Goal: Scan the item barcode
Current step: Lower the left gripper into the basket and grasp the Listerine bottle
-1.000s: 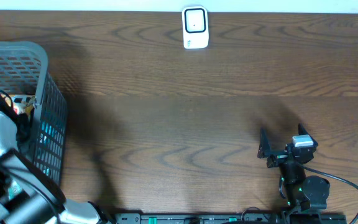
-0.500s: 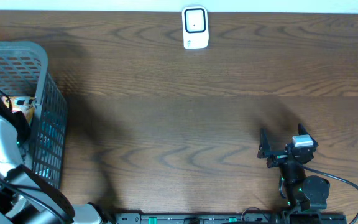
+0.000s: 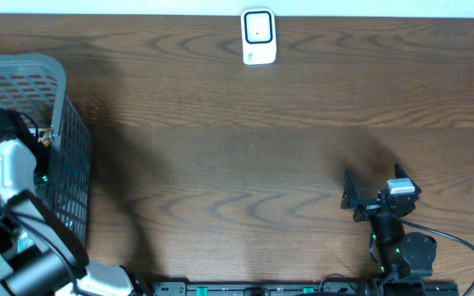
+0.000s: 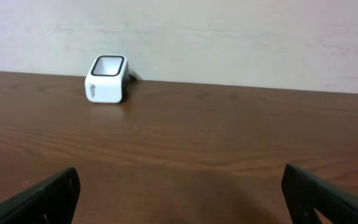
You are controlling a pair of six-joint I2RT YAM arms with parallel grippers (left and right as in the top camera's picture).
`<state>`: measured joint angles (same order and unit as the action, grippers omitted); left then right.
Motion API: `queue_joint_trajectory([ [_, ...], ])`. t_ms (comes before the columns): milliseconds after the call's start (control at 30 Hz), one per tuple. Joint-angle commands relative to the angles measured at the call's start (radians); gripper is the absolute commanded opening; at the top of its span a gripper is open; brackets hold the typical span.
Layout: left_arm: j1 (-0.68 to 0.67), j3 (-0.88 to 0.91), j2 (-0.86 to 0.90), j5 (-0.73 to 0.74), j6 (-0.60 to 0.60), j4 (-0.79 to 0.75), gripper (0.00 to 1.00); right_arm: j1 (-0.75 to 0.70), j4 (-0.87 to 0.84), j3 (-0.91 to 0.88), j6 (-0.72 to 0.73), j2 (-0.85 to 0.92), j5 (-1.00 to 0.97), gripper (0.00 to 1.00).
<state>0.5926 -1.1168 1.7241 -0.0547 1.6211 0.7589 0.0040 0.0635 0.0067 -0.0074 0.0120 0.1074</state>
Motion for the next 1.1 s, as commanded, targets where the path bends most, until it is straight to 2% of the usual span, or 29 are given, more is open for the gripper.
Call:
queue_joint_trajectory([
  [0, -0.015, 0.000, 0.069, 0.018, 0.056, -0.012, 0.98, 0.002, 0.004, -0.001, 0.014, -0.006, -0.004, 0.99],
  [133, -0.016, 0.000, 0.111, 0.021, 0.051, -0.013, 0.98, 0.002, 0.004, -0.001, 0.014, -0.006, -0.005, 0.99],
  [300, -0.015, 0.000, 0.127, 0.018, -0.042, -0.013, 1.00, 0.002, 0.004, -0.001, 0.014, -0.006, -0.005, 0.99],
  [367, -0.015, 0.000, 0.127, 0.017, -0.056, -0.013, 0.73, 0.002, 0.004, -0.001, 0.014, -0.006, -0.004, 0.99],
  [400, -0.015, 0.000, 0.127, 0.018, -0.056, -0.014, 0.64, 0.002, 0.004, -0.001, 0.014, -0.006, -0.004, 0.99],
  [433, -0.015, 0.000, 0.127, 0.019, -0.056, -0.018, 0.60, 0.002, 0.004, -0.001, 0.014, -0.006, -0.004, 0.99],
  [533, -0.015, 0.000, 0.127, 0.022, -0.064, -0.020, 0.57, 0.002, 0.004, -0.001, 0.014, -0.006, -0.004, 0.99],
  [733, -0.015, -0.019, 0.111, 0.025, -0.178, -0.020, 0.56, 0.003, 0.004, -0.001, 0.014, -0.006, -0.005, 0.99],
  [833, -0.011, -0.041, 0.083, 0.060, -0.243, -0.019, 0.49, 0.002, 0.004, -0.001, 0.014, -0.006, -0.004, 0.99],
  [900, -0.005, -0.056, 0.048, 0.098, -0.275, -0.020, 0.43, 0.002, 0.004, -0.001, 0.014, -0.006, -0.004, 0.99],
  [1067, 0.007, -0.067, -0.076, 0.122, -0.296, -0.019, 0.42, 0.002, 0.004, -0.001, 0.014, -0.006, -0.004, 0.99],
])
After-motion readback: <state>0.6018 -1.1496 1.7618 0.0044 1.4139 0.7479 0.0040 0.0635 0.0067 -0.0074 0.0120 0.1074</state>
